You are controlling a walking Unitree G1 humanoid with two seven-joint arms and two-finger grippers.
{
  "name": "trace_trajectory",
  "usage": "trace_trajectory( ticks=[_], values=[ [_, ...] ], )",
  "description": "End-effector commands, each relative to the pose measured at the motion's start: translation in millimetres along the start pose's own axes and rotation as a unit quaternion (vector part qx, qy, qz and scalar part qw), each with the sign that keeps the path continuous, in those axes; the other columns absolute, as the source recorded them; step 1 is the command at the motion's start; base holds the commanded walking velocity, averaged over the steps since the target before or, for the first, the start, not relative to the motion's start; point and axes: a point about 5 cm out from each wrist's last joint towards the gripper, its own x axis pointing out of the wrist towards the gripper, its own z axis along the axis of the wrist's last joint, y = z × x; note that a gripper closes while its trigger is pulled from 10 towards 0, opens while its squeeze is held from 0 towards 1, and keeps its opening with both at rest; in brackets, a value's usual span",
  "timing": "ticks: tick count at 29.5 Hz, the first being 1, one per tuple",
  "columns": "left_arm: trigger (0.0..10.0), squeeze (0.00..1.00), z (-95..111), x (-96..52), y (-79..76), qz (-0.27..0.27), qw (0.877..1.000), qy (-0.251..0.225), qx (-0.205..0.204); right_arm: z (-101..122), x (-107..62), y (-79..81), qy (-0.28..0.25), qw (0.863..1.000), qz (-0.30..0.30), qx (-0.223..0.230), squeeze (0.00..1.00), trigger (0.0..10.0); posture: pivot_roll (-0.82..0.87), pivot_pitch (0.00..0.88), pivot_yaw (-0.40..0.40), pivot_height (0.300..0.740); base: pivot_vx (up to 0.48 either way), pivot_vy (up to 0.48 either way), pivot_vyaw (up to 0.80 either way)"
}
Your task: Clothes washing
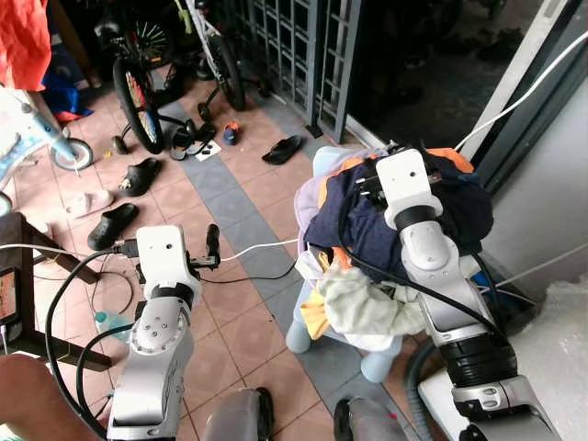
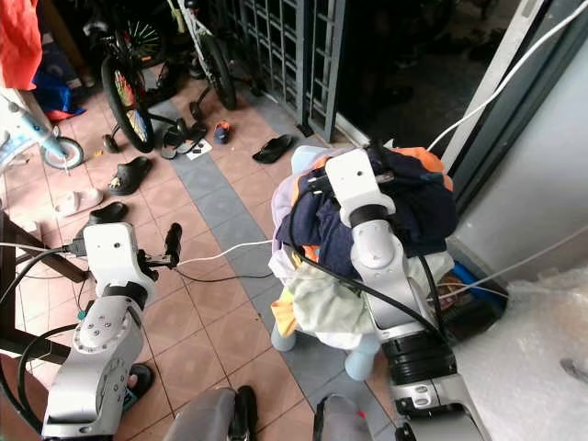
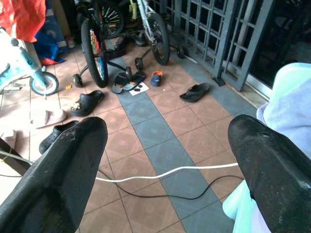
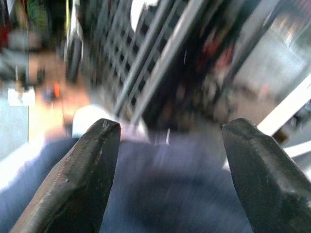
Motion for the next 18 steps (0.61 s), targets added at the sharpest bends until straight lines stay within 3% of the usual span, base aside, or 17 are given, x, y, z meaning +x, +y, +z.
trace_trajectory(
  ticks=[1, 2, 3, 5, 18],
  values=[
    [10.0, 0.00, 0.7, 1.7, -2.2, -0.001, 1.000, 0.003, 0.001, -18.6, -0.8, 6.5, 0.058, 0.998, 0.017, 0.008, 0.00, 9.7, 0.05, 0.132, 0.055, 0.740, 0.000, 0.000, 0.00],
    [10.0, 0.00, 1.2, 2.4, -3.7, -0.002, 1.000, 0.002, -0.001, -29.6, -2.6, 11.8, 0.094, 0.995, 0.031, 0.021, 0.00, 2.9, 0.05, 0.130, 0.055, 0.740, 0.000, 0.000, 0.00],
    [10.0, 0.00, 1.0, 2.3, -4.5, -0.002, 1.000, 0.002, -0.001, -36.9, -4.8, 15.0, 0.116, 0.992, 0.037, 0.034, 0.00, 0.0, 0.05, 0.130, 0.055, 0.740, 0.000, 0.000, 0.00],
    [10.0, 0.00, 0.5, 3.4, -5.5, -0.003, 1.000, 0.004, -0.002, -48.6, -7.5, 18.9, 0.148, 0.987, 0.036, 0.050, 0.00, 0.0, 0.05, 0.127, 0.051, 0.740, 0.000, 0.000, 0.00],
    [10.0, 0.00, 3.7, 10.5, 3.3, 0.015, 1.000, -0.004, 0.006, -48.1, 1.1, 22.9, 0.154, 0.985, 0.039, 0.063, 0.00, 0.0, 0.06, 0.086, 0.038, 0.740, 0.000, 0.000, 0.00]
  ],
)
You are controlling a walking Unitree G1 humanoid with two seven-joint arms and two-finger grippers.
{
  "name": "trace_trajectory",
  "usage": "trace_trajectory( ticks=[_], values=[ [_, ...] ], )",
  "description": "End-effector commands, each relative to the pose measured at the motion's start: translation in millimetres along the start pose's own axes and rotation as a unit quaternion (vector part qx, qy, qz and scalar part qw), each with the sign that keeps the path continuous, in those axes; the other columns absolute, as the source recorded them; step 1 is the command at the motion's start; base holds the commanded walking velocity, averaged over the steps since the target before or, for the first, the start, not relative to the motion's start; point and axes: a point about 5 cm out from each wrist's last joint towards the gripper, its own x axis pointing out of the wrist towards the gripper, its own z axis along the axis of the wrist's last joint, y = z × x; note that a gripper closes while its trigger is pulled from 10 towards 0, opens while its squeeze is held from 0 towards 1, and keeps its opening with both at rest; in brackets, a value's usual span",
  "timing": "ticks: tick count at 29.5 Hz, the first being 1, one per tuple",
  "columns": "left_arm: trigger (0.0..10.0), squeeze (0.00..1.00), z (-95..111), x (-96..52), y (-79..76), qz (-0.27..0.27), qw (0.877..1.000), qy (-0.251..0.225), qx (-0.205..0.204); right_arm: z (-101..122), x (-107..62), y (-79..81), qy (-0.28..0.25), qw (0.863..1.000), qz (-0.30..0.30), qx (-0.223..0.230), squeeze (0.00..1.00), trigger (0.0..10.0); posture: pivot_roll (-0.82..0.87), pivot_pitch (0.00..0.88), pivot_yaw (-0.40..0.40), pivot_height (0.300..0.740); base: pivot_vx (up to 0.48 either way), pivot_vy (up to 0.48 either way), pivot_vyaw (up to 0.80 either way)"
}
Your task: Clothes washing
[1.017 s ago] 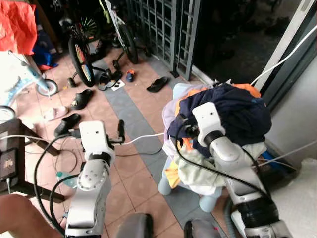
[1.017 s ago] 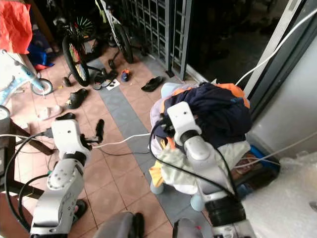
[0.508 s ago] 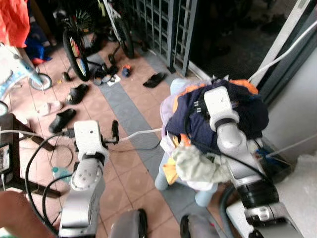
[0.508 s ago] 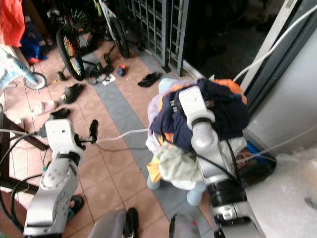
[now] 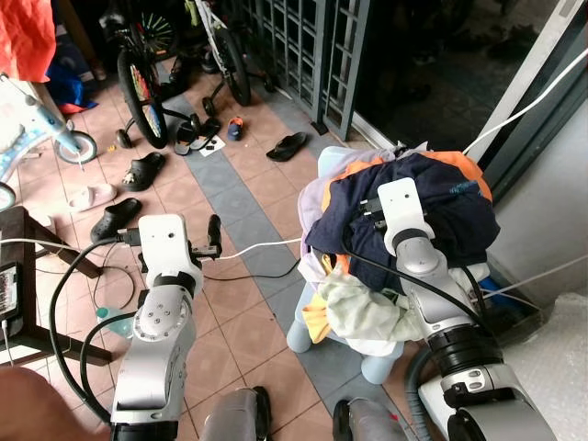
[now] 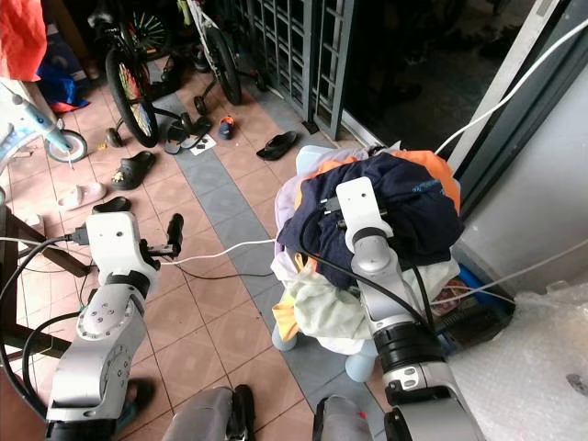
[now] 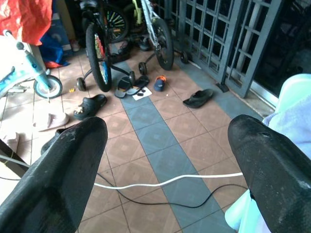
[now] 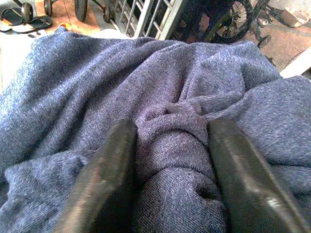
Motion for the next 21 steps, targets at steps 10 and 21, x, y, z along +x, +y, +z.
trace_trajectory(
  ticks=[10, 21],
  values=[
    [10.0, 0.00, 2.3, 1.1, -1.4, 0.022, 1.000, -0.008, -0.006, -21.7, -1.1, -2.8, 0.049, 0.999, 0.019, 0.014, 0.00, 0.0, 0.04, 0.085, -0.001, 0.740, 0.000, 0.000, 0.00],
    [10.0, 0.00, -10.6, -1.1, -6.1, -0.005, 1.000, 0.016, 0.008, 5.3, -15.5, -11.8, -0.027, 0.997, 0.006, 0.070, 0.00, 0.0, -0.04, 0.079, 0.036, 0.740, 0.000, 0.000, 0.00]
  ],
)
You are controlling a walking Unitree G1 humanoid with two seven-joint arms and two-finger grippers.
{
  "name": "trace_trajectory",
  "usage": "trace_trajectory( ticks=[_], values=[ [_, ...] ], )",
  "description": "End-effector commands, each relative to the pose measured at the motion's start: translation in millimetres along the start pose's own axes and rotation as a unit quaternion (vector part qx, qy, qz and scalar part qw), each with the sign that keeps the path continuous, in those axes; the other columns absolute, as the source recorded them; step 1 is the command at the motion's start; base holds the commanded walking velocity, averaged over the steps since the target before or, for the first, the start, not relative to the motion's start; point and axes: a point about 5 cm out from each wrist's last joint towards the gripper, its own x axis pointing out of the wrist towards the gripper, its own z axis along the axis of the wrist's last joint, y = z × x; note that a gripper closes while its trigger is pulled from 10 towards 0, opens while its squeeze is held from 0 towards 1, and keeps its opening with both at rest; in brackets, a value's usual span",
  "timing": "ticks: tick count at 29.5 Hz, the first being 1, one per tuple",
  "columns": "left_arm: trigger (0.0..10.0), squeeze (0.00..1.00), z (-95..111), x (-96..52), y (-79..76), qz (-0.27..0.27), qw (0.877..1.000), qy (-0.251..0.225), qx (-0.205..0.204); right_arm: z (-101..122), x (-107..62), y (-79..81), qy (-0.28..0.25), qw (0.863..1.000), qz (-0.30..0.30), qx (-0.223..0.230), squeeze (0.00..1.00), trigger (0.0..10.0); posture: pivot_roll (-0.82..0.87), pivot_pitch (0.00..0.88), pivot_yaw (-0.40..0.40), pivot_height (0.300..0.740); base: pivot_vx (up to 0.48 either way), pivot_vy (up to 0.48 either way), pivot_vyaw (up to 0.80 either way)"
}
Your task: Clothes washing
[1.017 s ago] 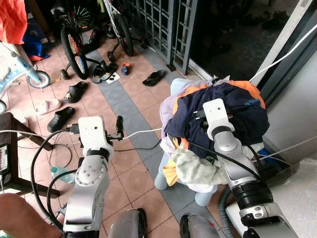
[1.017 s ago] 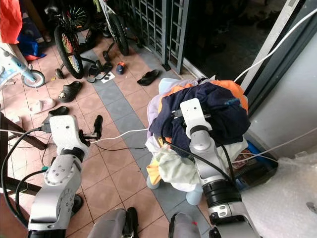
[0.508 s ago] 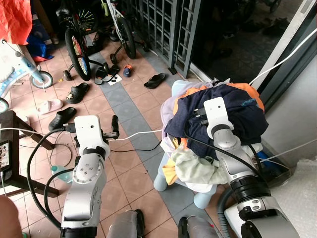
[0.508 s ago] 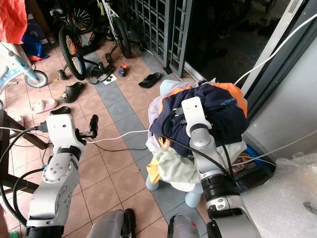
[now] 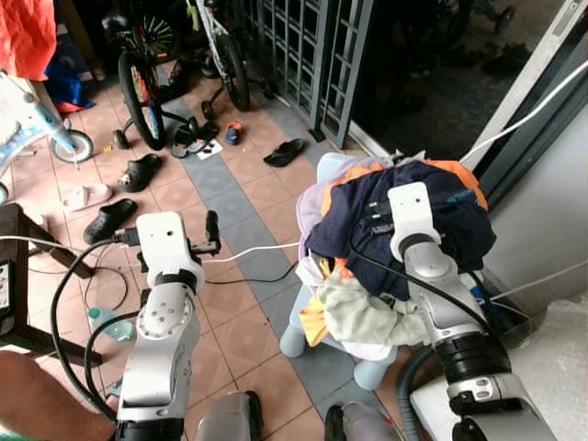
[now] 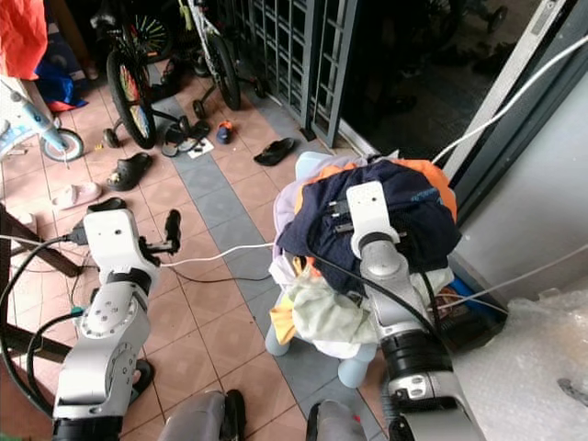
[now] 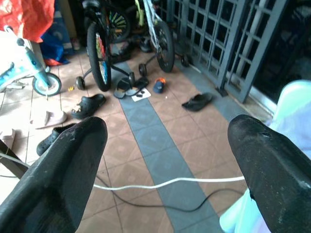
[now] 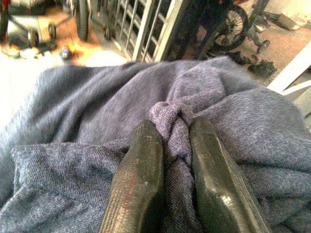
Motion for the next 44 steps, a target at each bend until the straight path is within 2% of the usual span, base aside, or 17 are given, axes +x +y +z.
trace_trajectory(
  ticks=[1, 3, 4, 5, 7, 10, 11, 12, 17, 18, 19, 20, 23, 26, 31, 41, 44],
  values=[
    [10.0, 0.00, -4.4, -1.3, -4.6, -0.017, 1.000, 0.010, 0.014, 5.5, -5.0, 5.9, -0.019, 0.999, 0.017, 0.027, 0.00, 0.0, -0.04, 0.079, 0.027, 0.740, 0.000, 0.000, 0.00],
    [10.0, 0.00, -4.5, -1.0, -7.5, -0.022, 1.000, 0.011, 0.016, 17.2, -8.6, 11.9, -0.055, 0.997, 0.038, 0.025, 0.00, 0.0, -0.05, 0.096, 0.032, 0.740, 0.000, 0.000, 0.00],
    [10.0, 0.00, -6.9, 0.3, -9.0, -0.020, 1.000, 0.015, 0.018, 30.6, -13.0, 15.3, -0.091, 0.994, 0.046, 0.031, 0.00, 0.0, -0.05, 0.088, 0.035, 0.740, 0.000, 0.000, 0.00],
    [10.0, 0.00, -6.9, 0.3, -9.0, -0.020, 1.000, 0.015, 0.018, 30.6, -13.0, 15.3, -0.091, 0.994, 0.046, 0.031, 0.00, 0.0, -0.05, 0.088, 0.035, 0.740, 0.000, 0.000, 0.00],
    [10.0, 0.00, -8.4, 2.9, -10.1, -0.009, 0.999, 0.022, 0.024, 50.7, -19.3, 13.3, -0.134, 0.988, 0.042, 0.070, 0.00, 0.0, -0.05, 0.088, 0.038, 0.740, 0.000, 0.000, 0.00],
    [10.0, 0.00, -6.5, 4.2, -12.2, -0.009, 0.999, 0.018, 0.026, 62.1, -23.5, 9.9, -0.158, 0.983, 0.040, 0.087, 0.00, 0.0, -0.05, 0.088, 0.040, 0.740, 0.000, 0.000, 0.00],
    [10.0, 0.00, -1.4, 5.9, -16.6, -0.017, 0.999, 0.005, 0.033, 79.2, -29.5, 2.4, -0.194, 0.976, 0.035, 0.096, 0.00, 0.0, -0.05, 0.095, 0.044, 0.740, 0.000, 0.000, 0.00],
    [10.0, 0.00, 0.0, 6.2, -17.8, -0.021, 0.999, 0.001, 0.035, 84.2, -31.5, -0.1, -0.205, 0.973, 0.034, 0.097, 0.00, 0.0, -0.05, 0.095, 0.044, 0.740, 0.000, 0.000, 0.00],
    [10.0, 0.00, -0.3, 3.1, -16.3, -0.031, 0.999, 0.004, 0.034, 92.6, -41.8, -15.0, -0.229, 0.969, 0.016, 0.092, 0.00, 0.0, -0.05, 0.111, 0.071, 0.740, 0.000, 0.000, 0.00],
    [10.0, 0.00, -2.7, 1.8, -17.0, -0.038, 0.999, 0.006, 0.037, 86.1, -42.3, -17.3, -0.222, 0.971, 0.012, 0.085, 0.00, 2.4, -0.05, 0.106, 0.071, 0.740, 0.000, 0.000, 0.00],
    [10.0, 0.00, -2.7, 1.8, -17.0, -0.038, 0.999, 0.006, 0.037, 86.1, -42.3, -17.3, -0.222, 0.971, 0.012, 0.085, 0.00, 2.4, -0.05, 0.106, 0.071, 0.740, 0.000, 0.000, 0.00],
    [10.0, 0.00, -4.4, 1.1, -17.3, -0.042, 0.998, 0.006, 0.043, 78.4, -43.3, -18.4, -0.208, 0.974, 0.004, 0.084, 0.00, 10.0, -0.04, 0.101, 0.064, 0.740, 0.000, 0.000, 0.00],
    [10.0, 0.00, -2.3, 2.2, -13.0, -0.026, 0.999, 0.007, 0.034, 69.4, -44.6, -13.8, -0.175, 0.979, 0.006, 0.106, 0.00, 10.0, -0.05, 0.107, 0.067, 0.740, 0.000, 0.000, 0.00],
    [10.0, 0.00, -3.6, 2.3, -15.9, -0.028, 0.999, 0.009, 0.034, 69.7, -48.2, -11.4, -0.177, 0.980, 0.016, 0.094, 0.00, 10.0, -0.04, 0.117, 0.070, 0.740, 0.000, 0.000, -0.38],
    [10.0, 0.00, -2.6, -0.9, -17.2, -0.036, 0.999, 0.008, 0.036, 67.2, -48.1, -11.4, -0.169, 0.980, 0.013, 0.103, 0.00, 10.0, -0.04, 0.119, 0.078, 0.740, 0.000, 0.000, -0.73],
    [10.0, 0.00, -1.3, 3.0, -10.8, -0.031, 0.998, 0.007, 0.045, 69.2, -45.9, -10.8, -0.171, 0.980, 0.016, 0.103, 0.00, 10.0, -0.04, 0.124, 0.076, 0.740, 0.000, 0.000, -0.53],
    [10.0, 0.00, -1.4, 3.0, -15.7, -0.028, 0.999, 0.011, 0.026, 68.8, -45.2, -10.7, -0.171, 0.980, 0.018, 0.102, 0.00, 10.0, -0.04, 0.122, 0.074, 0.740, 0.000, 0.000, 0.00]
  ],
)
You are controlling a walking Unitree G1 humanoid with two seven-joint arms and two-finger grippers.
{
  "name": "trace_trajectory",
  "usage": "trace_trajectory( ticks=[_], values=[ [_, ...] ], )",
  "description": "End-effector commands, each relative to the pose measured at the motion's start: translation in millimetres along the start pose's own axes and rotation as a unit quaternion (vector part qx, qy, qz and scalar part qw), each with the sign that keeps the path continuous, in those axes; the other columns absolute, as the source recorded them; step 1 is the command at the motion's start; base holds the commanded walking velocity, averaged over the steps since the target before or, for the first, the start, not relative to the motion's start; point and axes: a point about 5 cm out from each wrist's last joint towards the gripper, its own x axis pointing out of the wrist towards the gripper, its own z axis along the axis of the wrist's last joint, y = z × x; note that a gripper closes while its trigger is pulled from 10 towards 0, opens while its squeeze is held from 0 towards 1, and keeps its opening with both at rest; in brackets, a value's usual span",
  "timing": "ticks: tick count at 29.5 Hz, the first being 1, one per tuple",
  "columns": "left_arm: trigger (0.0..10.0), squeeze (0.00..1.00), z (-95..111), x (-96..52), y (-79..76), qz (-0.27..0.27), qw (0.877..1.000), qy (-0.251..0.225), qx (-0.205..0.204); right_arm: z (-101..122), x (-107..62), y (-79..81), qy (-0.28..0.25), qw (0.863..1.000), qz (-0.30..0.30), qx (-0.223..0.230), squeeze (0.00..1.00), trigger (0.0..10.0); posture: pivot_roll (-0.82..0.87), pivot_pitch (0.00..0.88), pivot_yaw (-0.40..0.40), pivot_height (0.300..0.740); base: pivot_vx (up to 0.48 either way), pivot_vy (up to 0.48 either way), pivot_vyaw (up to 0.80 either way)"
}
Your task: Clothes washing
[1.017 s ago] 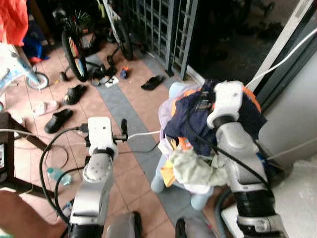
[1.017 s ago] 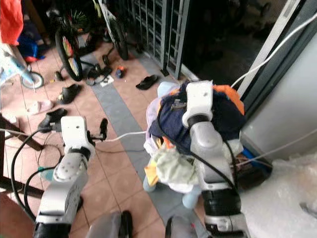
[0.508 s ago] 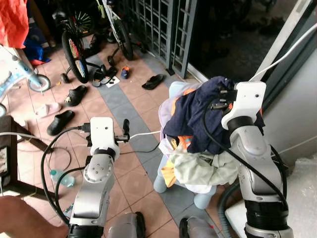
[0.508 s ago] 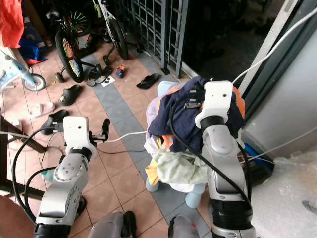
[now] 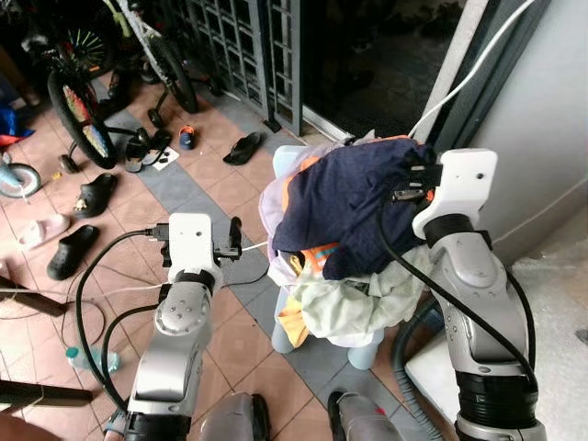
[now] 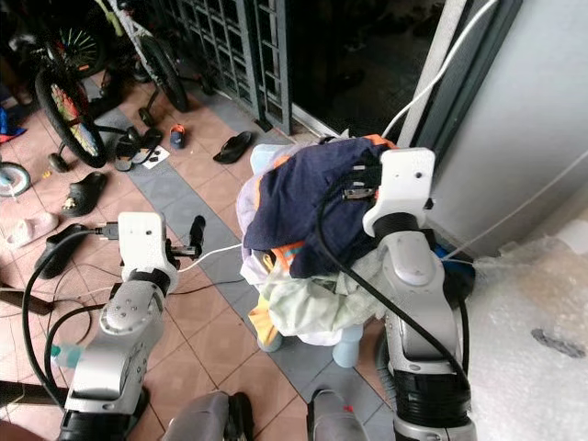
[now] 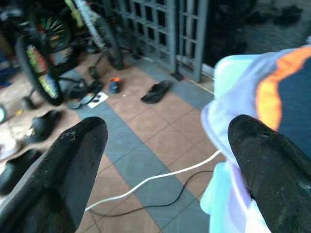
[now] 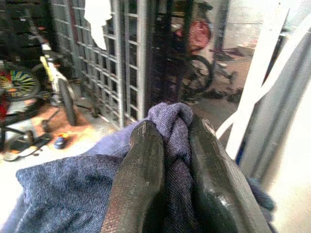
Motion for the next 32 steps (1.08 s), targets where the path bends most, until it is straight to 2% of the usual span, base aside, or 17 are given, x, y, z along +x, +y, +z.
trace_trajectory(
  ticks=[1, 5, 11, 16, 24, 30, 32],
  values=[
    [10.0, 0.00, -1.4, -1.1, -0.9, 0.006, 1.000, 0.008, -0.007, 2.9, 1.3, 1.8, -0.006, 1.000, 0.005, 0.002, 0.00, 10.0, -0.04, 0.121, 0.074, 0.740, -0.281, 0.000, 0.00],
    [10.0, 0.00, 0.5, -1.2, -7.3, 0.003, 1.000, 0.004, -0.015, 2.2, 1.6, 1.4, -0.006, 1.000, 0.005, 0.001, 0.00, 10.0, -0.04, 0.118, 0.073, 0.740, -0.156, 0.000, 0.00],
    [10.0, 0.00, -0.8, -0.9, -5.0, 0.030, 0.999, 0.011, -0.039, -0.2, 1.4, 1.1, -0.002, 1.000, 0.008, 0.002, 0.00, 10.0, -0.05, 0.113, 0.070, 0.740, -0.336, 0.000, 0.00],
    [10.0, 0.00, 0.9, 2.0, -0.9, 0.042, 0.998, 0.006, -0.038, -1.3, 3.5, 2.0, -0.001, 1.000, 0.010, 0.001, 0.00, 10.0, -0.05, 0.105, 0.066, 0.740, -0.334, 0.000, 0.00],
    [10.0, 0.00, -0.4, 2.5, -3.2, 0.026, 0.999, 0.004, -0.030, -3.4, 4.1, 2.9, 0.001, 1.000, 0.012, -0.002, 0.00, 10.0, -0.06, 0.085, 0.062, 0.740, -0.317, 0.000, 0.00],
    [10.0, 0.00, 4.7, 5.1, -6.3, 0.007, 0.999, -0.010, -0.037, -6.0, 1.8, -2.8, 0.009, 1.000, 0.005, -0.009, 0.00, 10.0, -0.07, 0.105, 0.061, 0.740, 0.000, 0.000, -0.76],
    [10.0, 0.00, 8.7, 5.8, -1.5, 0.002, 0.999, -0.022, -0.042, -9.8, 1.2, -4.7, 0.012, 1.000, -0.005, -0.007, 0.00, 10.0, -0.07, 0.100, 0.077, 0.740, 0.000, 0.000, -0.80]
  ],
)
